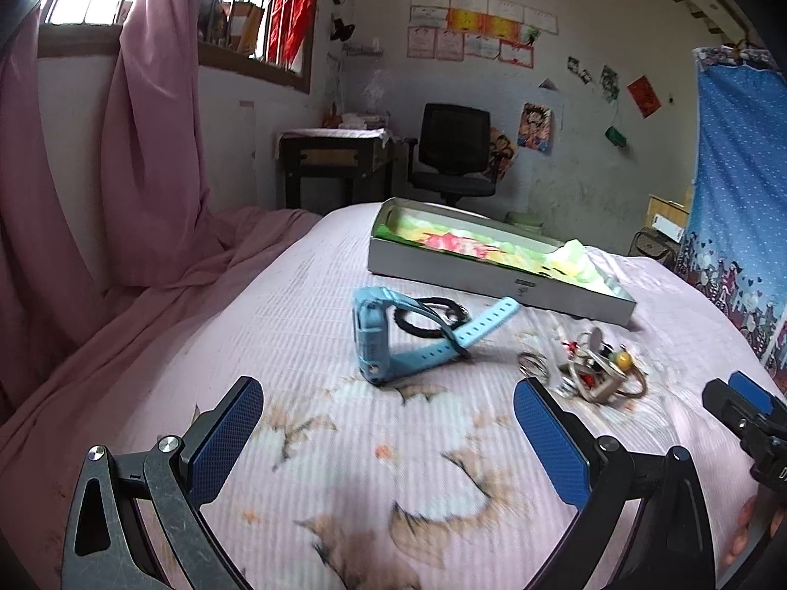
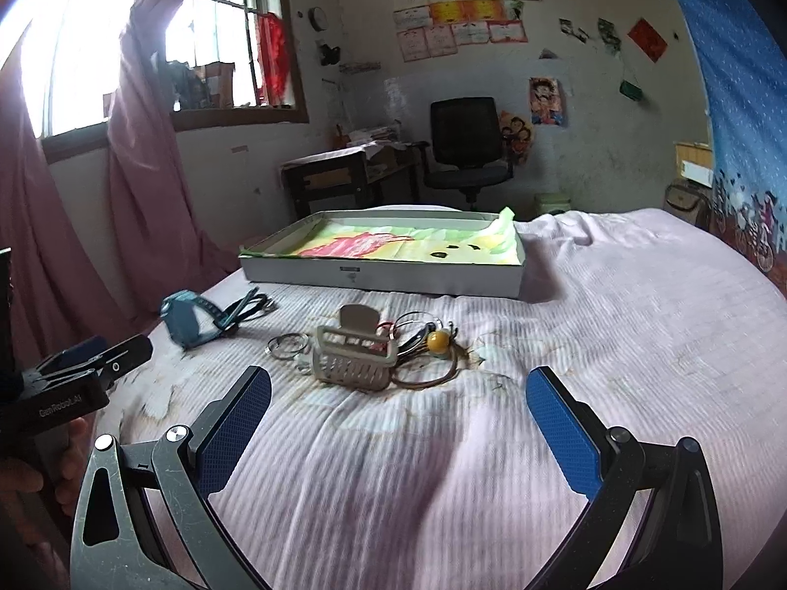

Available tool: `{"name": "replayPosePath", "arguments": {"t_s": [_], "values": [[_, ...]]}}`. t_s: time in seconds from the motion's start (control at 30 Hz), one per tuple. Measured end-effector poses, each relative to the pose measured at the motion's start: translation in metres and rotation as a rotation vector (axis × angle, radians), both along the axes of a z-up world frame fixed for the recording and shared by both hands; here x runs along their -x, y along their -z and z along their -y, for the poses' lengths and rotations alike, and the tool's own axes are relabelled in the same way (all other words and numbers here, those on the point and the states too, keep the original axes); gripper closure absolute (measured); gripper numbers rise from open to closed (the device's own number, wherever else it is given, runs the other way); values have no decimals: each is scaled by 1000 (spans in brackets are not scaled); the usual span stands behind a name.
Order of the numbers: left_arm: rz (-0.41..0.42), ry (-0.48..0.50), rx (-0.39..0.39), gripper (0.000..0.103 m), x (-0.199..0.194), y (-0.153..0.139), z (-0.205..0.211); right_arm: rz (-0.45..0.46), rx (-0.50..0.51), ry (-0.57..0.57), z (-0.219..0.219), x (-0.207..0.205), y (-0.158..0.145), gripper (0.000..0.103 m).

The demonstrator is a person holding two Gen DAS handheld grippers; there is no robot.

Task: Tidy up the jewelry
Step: 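Grasp the light-blue smartwatch with the left gripper while the right grasps the beige claw clip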

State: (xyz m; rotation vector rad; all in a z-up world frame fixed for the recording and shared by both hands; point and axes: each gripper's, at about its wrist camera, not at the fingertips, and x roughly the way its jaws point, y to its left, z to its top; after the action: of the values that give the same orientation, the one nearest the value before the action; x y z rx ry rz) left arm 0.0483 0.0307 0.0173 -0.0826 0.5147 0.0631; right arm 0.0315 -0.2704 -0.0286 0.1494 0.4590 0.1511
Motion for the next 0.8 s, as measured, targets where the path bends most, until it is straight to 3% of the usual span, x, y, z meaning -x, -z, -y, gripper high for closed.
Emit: {"name": "replayPosePath", "arguments": {"t_s": [0.27,0.43,0.7,0.8], "values": [[-42,35,-7,0,-29,-3,-10,-58,-47,-7,1,-39,-8,1],[-65,73,3,1,-42,-1,-10,-133,-30,-95,-16,-68,-7,2],[-78,121,62,23,-48,6,-18,-251,-2,-170,-45,-93,16,23],[-84,133,91,36,-52,11,-22,-284,-5,-174,-49,-101,23,27]]}}
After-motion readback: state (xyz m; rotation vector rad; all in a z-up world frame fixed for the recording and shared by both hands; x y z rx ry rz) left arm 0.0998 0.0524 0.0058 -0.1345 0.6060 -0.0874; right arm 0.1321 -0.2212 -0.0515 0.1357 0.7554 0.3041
